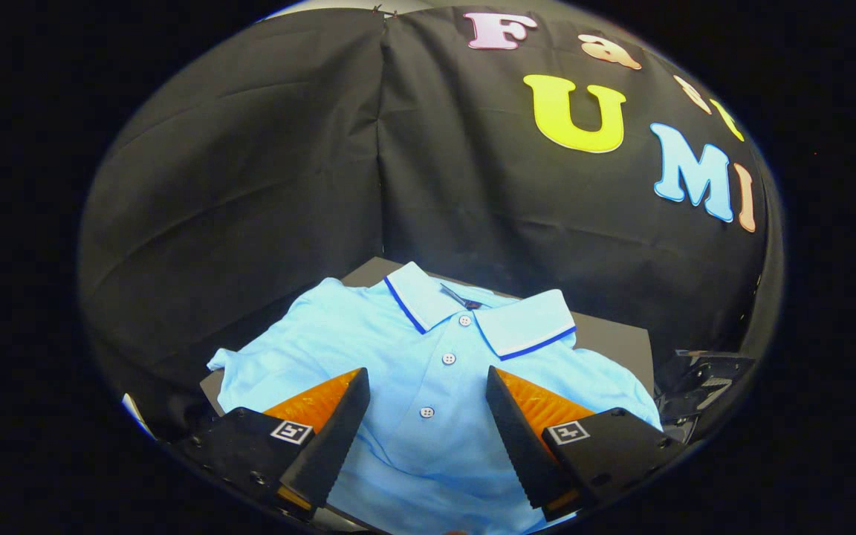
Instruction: Put the clothes into the washing machine and then close the washing machine lid.
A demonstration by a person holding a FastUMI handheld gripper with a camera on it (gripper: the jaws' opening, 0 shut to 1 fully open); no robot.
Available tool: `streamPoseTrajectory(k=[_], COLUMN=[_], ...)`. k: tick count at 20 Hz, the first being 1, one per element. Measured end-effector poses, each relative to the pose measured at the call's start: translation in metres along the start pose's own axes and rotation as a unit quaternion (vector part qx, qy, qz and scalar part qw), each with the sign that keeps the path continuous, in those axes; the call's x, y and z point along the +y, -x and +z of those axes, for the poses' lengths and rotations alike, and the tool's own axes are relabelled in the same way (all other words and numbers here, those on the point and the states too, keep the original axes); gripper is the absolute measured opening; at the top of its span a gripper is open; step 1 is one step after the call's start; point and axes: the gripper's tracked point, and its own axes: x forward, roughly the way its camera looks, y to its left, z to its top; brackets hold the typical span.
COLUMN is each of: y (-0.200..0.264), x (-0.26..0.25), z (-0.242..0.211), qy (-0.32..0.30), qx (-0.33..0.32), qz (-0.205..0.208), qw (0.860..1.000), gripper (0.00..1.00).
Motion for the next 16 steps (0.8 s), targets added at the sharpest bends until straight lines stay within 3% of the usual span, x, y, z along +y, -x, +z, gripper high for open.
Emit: streamPoseTrajectory(k=[7, 12, 16], y=[-0.012, -0.012, -0.011], x=[-0.002, 0.002, 0.002], z=[-0.015, -0.008, -0.007], qy=[0.007, 0.013, 0.015], qx=[0.04, 0.056, 0.048], qz=[0.002, 0.006, -0.002], qw=[0.999, 0.998, 0.999], gripper=[0.99, 0.93, 0.62])
